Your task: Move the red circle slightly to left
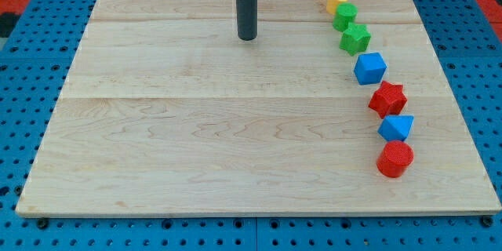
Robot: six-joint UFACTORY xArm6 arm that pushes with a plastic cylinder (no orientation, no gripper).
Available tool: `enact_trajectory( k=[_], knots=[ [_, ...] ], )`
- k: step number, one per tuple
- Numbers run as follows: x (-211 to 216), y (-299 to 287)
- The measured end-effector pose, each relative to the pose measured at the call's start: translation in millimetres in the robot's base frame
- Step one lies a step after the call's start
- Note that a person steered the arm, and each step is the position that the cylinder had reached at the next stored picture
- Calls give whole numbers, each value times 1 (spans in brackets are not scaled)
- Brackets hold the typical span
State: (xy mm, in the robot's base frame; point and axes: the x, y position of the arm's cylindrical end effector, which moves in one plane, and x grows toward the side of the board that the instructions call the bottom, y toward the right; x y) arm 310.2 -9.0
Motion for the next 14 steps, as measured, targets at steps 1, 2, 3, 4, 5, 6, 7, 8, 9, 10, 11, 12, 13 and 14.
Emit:
enact_trajectory(
  k=[1,2,3,4,5,6,7,8,9,10,11,12,13,14],
  knots=[
    [-1,-6],
    [48,-5],
    [102,54],
    [148,96],
    [183,66],
    [223,51],
    [279,66],
    [308,110],
    [296,217],
    [276,289],
    [247,247],
    [247,206],
    [247,178],
    [247,234]
  ],
)
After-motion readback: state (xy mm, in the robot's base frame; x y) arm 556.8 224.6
